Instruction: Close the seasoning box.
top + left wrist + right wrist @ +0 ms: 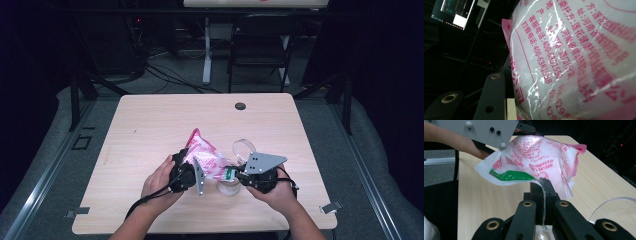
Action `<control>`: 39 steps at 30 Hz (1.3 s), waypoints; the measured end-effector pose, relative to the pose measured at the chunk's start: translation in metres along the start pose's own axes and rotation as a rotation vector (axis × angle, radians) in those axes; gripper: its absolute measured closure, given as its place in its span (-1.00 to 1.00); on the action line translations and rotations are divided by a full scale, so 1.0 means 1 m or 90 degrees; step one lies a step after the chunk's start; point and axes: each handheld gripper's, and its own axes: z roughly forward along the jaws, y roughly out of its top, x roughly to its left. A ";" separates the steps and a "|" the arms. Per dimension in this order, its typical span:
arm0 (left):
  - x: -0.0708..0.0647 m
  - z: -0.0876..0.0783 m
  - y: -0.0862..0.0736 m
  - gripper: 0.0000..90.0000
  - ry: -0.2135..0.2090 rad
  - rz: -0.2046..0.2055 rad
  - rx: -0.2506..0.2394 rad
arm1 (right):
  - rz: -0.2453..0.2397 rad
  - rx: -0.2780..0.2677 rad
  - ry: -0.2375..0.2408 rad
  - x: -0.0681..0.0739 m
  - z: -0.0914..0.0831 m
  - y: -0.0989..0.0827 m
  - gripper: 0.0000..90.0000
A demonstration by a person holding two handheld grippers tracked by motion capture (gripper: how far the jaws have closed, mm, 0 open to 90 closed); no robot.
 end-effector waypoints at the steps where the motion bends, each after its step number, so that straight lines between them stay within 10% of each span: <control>1: 0.000 0.000 0.000 0.29 0.000 0.002 0.001 | 0.002 0.002 0.001 0.000 0.000 -0.001 1.00; 39: 0.003 -0.002 0.004 0.30 0.024 0.046 0.004 | 0.012 0.006 -0.005 -0.001 0.002 -0.008 1.00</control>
